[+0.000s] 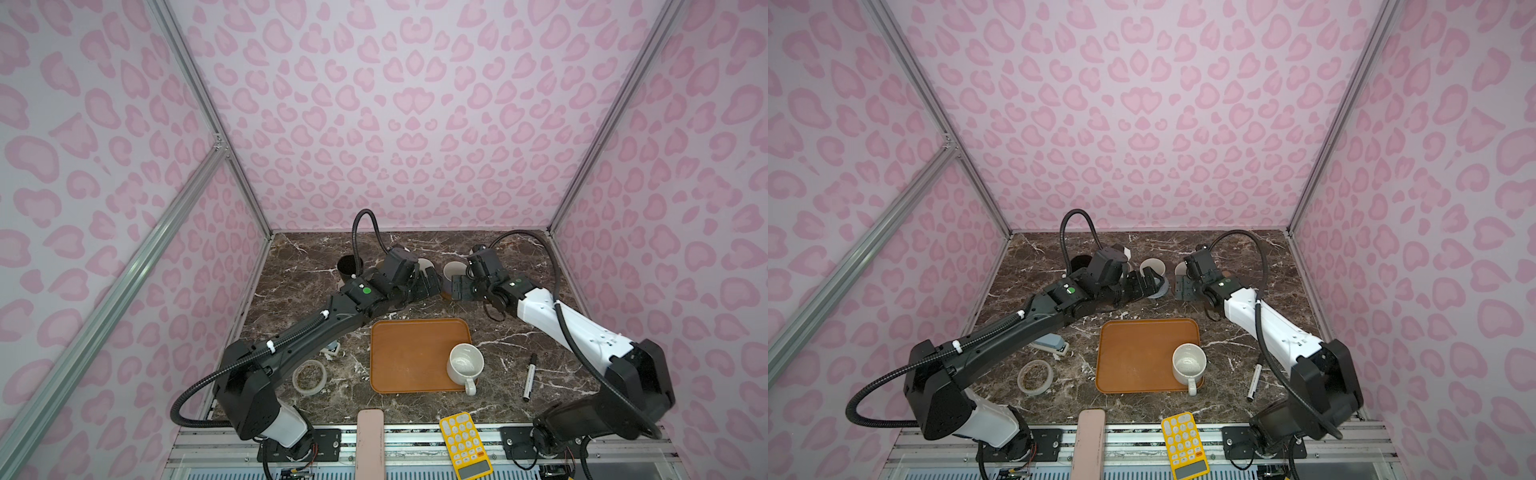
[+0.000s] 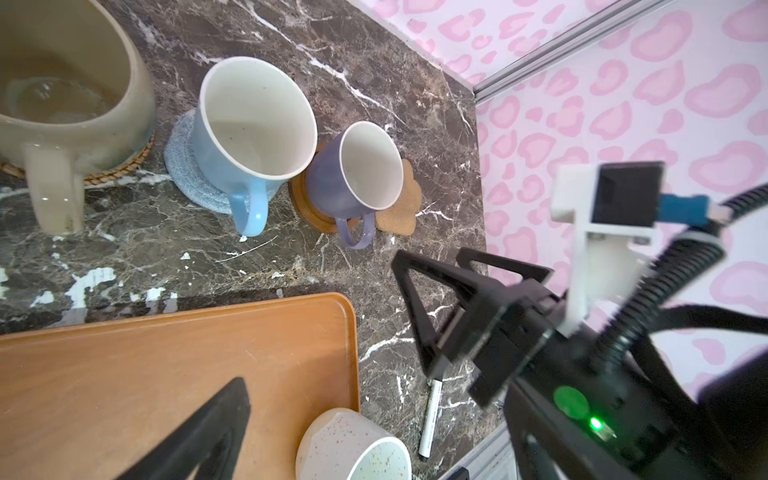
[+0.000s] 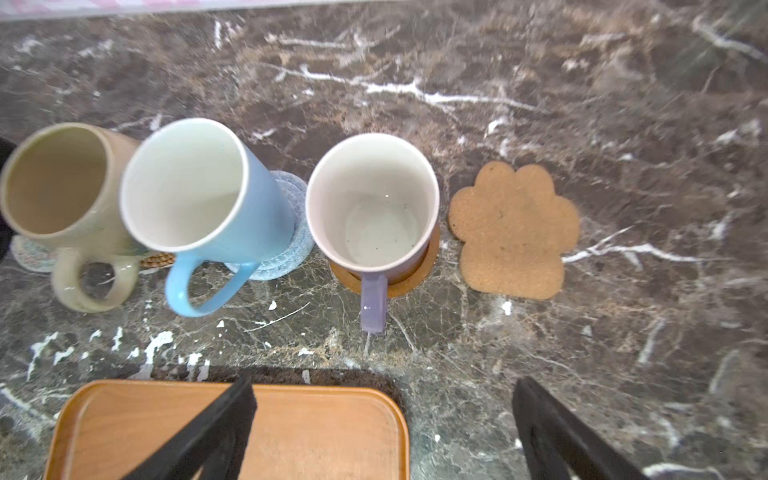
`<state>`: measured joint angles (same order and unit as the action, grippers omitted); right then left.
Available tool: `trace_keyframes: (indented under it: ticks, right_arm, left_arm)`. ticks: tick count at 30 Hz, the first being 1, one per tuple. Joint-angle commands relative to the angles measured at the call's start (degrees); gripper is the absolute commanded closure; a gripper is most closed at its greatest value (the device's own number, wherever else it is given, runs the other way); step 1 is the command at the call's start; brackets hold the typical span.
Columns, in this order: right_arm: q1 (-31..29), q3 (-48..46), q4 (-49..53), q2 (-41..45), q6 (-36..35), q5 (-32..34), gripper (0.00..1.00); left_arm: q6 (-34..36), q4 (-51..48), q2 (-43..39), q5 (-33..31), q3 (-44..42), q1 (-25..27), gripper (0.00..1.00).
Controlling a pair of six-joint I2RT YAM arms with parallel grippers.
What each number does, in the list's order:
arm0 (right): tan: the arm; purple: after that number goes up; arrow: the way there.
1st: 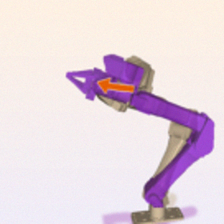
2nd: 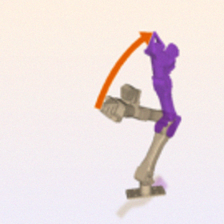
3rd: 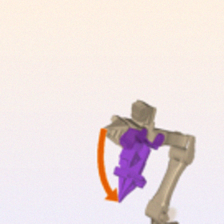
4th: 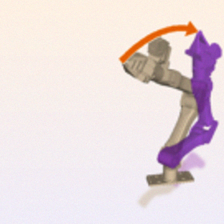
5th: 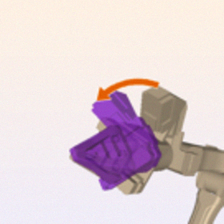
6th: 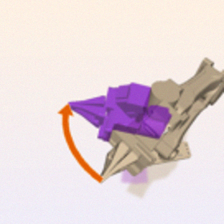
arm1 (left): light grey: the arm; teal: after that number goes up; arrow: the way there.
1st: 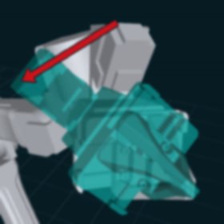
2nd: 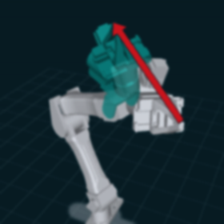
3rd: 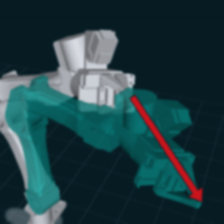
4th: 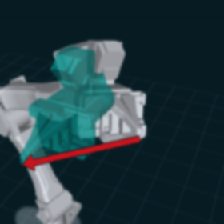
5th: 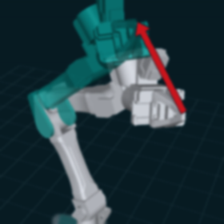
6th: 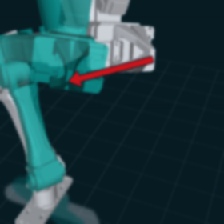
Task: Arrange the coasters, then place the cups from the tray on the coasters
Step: 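Lower the lavender mug onto the wooden coaster and open the right gripper, then move the right gripper down to the white speckled mug on the tray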
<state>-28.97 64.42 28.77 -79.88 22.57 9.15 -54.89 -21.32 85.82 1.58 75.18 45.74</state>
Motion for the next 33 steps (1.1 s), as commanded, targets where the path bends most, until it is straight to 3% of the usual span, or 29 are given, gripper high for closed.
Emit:
trace_keyframes:
  ticks: [1, 4, 6, 7, 9, 18, 24, 28, 33]
  right_arm:
    - [-0.4, -3.2, 0.7, 6.4, -5.3, 0.6, 0.02]
    - [-0.4, -7.7, 1.2, 13.3, -5.7, 0.8, 0.02]
    - [-0.3, -11.0, 2.3, 17.7, -2.0, 5.0, 0.02]
    - [-0.2, -12.6, 2.7, 19.6, -1.4, 4.1, 0.02]
    - [1.8, -16.7, 2.2, 24.1, -6.0, -5.5, 0.02]
    - [1.8, -20.4, 15.2, 32.5, 0.8, -12.3, 0.02]
    - [-7.0, -21.9, 20.7, 38.9, 7.2, -8.6, 0.02]
    - [-13.7, -23.9, 19.7, 38.4, 13.9, -8.3, 0.02]
    - [-25.7, -26.1, 20.0, 37.4, 20.1, -1.1, 0.02]
  left_arm:
    - [2.9, 1.5, -3.2, -2.0, -1.6, 0.3, 0.03]
    - [5.0, 2.0, -6.3, -3.1, -3.3, 0.9, 0.03]
    - [6.6, 2.9, -8.1, -2.5, -5.0, 1.1, 0.03]
    - [7.4, 3.3, -8.9, -1.9, -5.6, 1.2, 0.03]
    - [9.2, 3.7, -10.4, -1.0, -7.3, 1.6, 0.02]
    - [6.8, 6.4, -13.3, 2.6, -13.9, 3.7, 0.03]
    - [6.2, 6.2, -11.2, -0.4, -14.4, 9.4, 0.03]
    - [3.8, 6.7, -10.1, 0.2, -15.5, 10.9, 0.03]
    - [-0.1, 7.5, -11.3, -1.4, -18.9, 12.1, 0.03]
